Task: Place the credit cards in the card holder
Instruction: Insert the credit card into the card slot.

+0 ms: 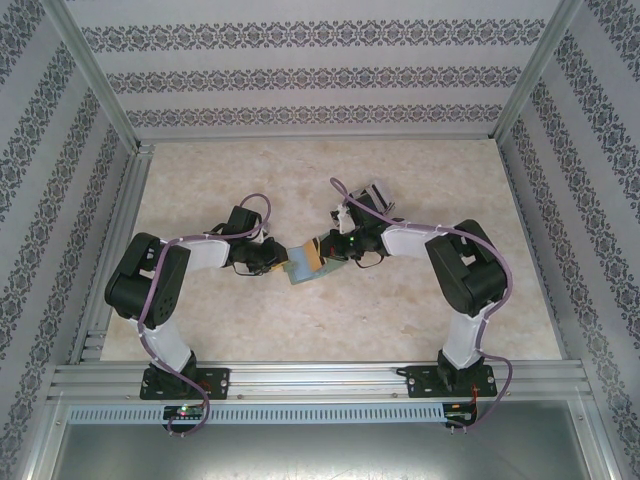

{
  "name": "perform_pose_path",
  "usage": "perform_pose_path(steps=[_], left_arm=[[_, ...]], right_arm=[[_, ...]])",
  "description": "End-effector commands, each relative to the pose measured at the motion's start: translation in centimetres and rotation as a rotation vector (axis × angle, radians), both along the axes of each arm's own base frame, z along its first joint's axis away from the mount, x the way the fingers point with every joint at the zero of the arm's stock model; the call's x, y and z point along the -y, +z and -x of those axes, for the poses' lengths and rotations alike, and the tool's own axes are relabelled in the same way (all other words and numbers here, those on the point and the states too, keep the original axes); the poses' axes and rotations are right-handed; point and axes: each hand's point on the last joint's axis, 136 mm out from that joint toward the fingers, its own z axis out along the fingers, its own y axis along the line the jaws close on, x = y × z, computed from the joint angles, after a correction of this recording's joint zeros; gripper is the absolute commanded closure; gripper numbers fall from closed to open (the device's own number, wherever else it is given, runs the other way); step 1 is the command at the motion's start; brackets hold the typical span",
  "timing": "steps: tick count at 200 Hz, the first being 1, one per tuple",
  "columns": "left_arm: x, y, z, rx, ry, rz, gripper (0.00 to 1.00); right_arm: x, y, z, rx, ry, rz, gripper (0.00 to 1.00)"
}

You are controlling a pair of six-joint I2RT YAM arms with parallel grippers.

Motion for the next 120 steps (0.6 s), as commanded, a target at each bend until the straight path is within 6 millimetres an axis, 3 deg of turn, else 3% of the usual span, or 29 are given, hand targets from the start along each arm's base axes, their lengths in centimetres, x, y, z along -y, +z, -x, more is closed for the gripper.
perform_pose_path(steps=[1, 42, 85, 120], left_arm=[[0.5, -0.1, -0.3, 0.017, -0.024, -0.006, 0.80], [0.5, -0.1, -0.4, 0.015, -0.025, -0.010, 0.80], [0.7, 0.0, -0.6, 0.014, -0.024, -0.004, 0.81], [0.6, 0.1, -0.5, 0.016, -0.025, -0.010, 0.81]], right_arm=[[0.1, -1.8, 1.3, -0.047, 0.037, -0.011, 1.00], [0.9, -2.4, 2.3, -0.021, 0.049, 0.110, 1.00], [0.4, -3.3, 2.6, 0.051, 0.074, 0.292, 1.00], [-0.1, -3.8, 3.3, 0.049, 0.122, 0.320, 1.00]])
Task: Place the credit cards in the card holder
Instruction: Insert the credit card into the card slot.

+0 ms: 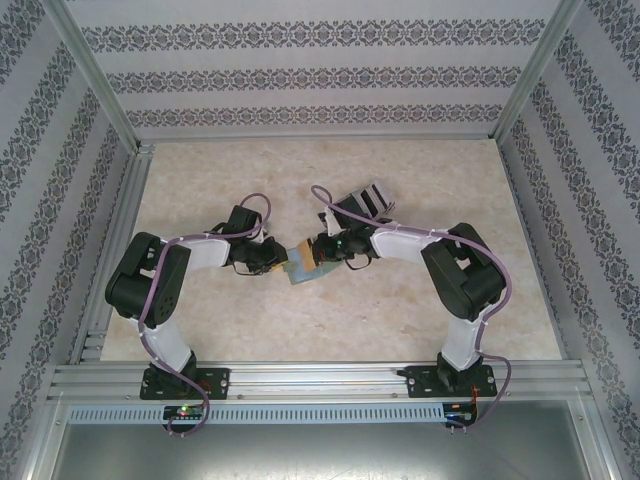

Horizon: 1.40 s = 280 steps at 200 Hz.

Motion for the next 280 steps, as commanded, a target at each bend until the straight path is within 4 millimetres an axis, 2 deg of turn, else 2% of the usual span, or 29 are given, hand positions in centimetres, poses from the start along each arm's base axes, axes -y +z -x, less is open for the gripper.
perform_pose_path(steps=[1, 32, 66, 96, 143, 184, 206, 220, 237, 259, 280], left_arm=[[0.6, 0.0, -0.4, 0.019, -0.025, -0.008, 0.81], [0.6, 0.0, -0.5, 0.021, -0.023, -0.004, 0.81], [0.5, 0.2, -0.4, 0.023, -0.026, -0.014, 0.81], [0.5, 0.3, -0.5, 0.027, -0.022, -0.010, 0.81], [0.5, 0.5, -0.4, 0.032, -0.020, -0.010, 0.81], [0.5, 0.5, -0.4, 0.030, -0.021, -0.004, 0.81], [0.4, 0.8, -0.4, 0.038, -0.023, -0.013, 0.81], [0.3, 0.8, -0.3, 0.038, -0.024, -0.017, 0.81], [0.3, 0.7, -0.4, 0.036, -0.024, -0.017, 0.81], [0.4, 0.6, -0.5, 0.034, -0.025, -0.013, 0.81], [0.6, 0.8, -0.7, 0.039, -0.028, -0.013, 0.81]], right_arm=[[1.5, -3.8, 2.9, -0.084, 0.053, 0.161, 1.00], [2.1, -3.8, 3.6, -0.104, 0.071, 0.192, 1.00], [3.1, -2.1, 3.5, -0.105, 0.033, 0.149, 1.00], [3.0, -1.0, 3.6, -0.110, 0.024, 0.116, 1.00], [2.3, -2.1, 4.0, -0.144, 0.030, 0.118, 1.00], [0.0, -3.1, 4.0, -0.169, 0.065, 0.102, 1.00], [-0.2, -3.4, 4.0, -0.170, 0.072, 0.119, 0.99], [0.0, -3.4, 4.1, -0.160, 0.084, 0.153, 0.95], [0.6, -3.2, 4.2, -0.138, 0.094, 0.202, 0.81], [1.2, -2.1, 4.1, -0.105, 0.091, 0.220, 0.68], [1.6, -0.5, 3.6, -0.064, 0.093, 0.244, 0.62]])
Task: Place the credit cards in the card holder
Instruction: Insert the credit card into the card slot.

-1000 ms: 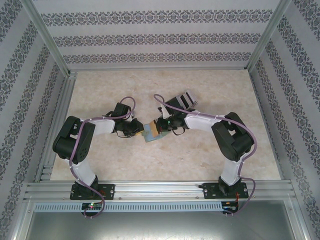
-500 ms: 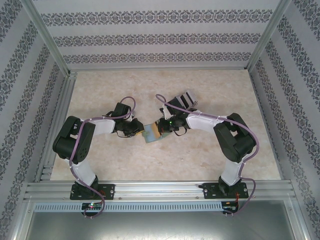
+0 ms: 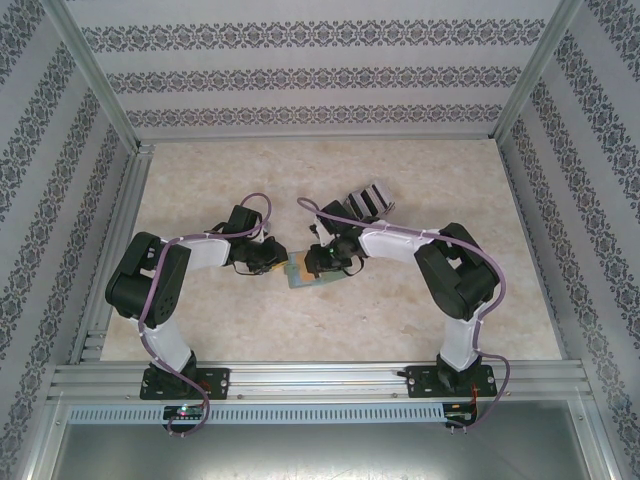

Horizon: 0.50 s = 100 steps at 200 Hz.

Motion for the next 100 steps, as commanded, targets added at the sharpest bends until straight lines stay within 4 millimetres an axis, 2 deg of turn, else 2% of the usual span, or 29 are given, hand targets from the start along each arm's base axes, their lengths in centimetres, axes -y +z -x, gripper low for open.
perform_pose_path(steps=[1, 37, 68, 100], left_arm=[[0.6, 0.8, -0.7, 0.035, -0.024, -0.007, 0.81], [0.6, 0.8, -0.7, 0.034, -0.025, -0.006, 0.82], [0.6, 0.9, -0.5, 0.035, -0.026, -0.006, 0.82], [0.5, 1.0, -0.5, 0.038, -0.027, -0.008, 0.82]], right_arm=[[1.4, 1.0, 0.3, 0.032, 0.019, 0.081, 0.62], [1.3, 3.3, -0.3, 0.070, 0.019, 0.052, 0.60], [1.3, 3.9, -0.5, 0.083, 0.026, 0.056, 0.54], [2.3, 2.7, -0.9, 0.090, 0.008, 0.111, 0.67]])
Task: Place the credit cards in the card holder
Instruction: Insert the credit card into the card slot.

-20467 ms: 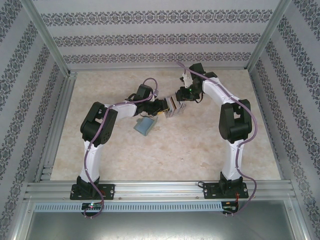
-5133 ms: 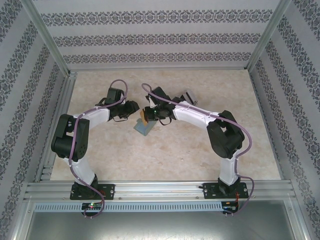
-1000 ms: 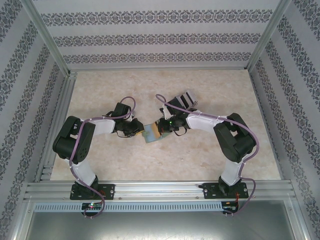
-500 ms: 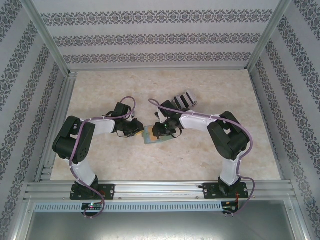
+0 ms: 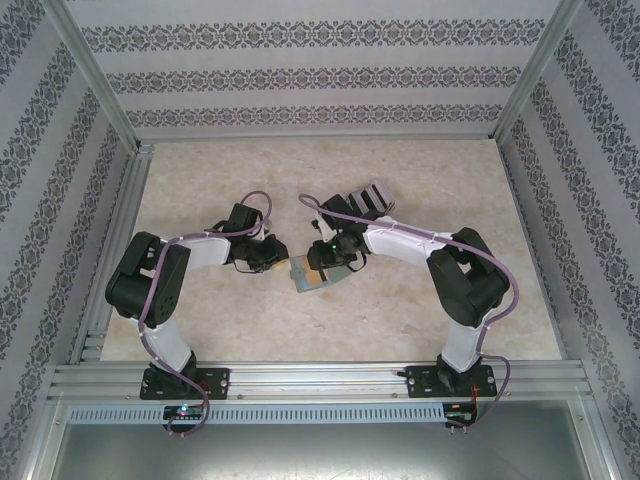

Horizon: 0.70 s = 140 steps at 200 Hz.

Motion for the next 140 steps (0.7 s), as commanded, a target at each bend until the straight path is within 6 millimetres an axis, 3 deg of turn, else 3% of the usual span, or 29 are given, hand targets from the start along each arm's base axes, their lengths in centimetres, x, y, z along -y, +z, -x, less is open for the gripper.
perform_pose_path(steps=[1, 27, 41, 94, 119, 140], left_arm=[[0.3, 0.6, -0.1, 0.023, -0.023, -0.012, 0.82], [0.3, 0.5, 0.0, 0.018, -0.022, -0.013, 0.82], [0.3, 0.5, 0.0, 0.020, -0.021, -0.012, 0.82], [0.4, 0.4, 0.1, 0.019, -0.015, -0.004, 0.82], [0.4, 0.7, 0.0, 0.025, -0.017, -0.001, 0.82], [0.4, 1.7, -0.1, 0.055, -0.016, 0.002, 0.81]], right_arm=[[1.2, 0.1, -0.5, 0.025, -0.012, 0.055, 0.67], [1.6, -1.3, -0.5, 0.017, -0.027, 0.087, 0.86], [1.5, -2.0, -0.4, 0.011, -0.026, 0.104, 0.91], [0.3, -4.5, 0.9, -0.027, 0.016, 0.150, 0.94], [-0.9, -3.8, 1.1, -0.033, 0.015, 0.079, 0.94], [-0.6, -3.1, 0.7, -0.022, -0.004, 0.058, 0.94]])
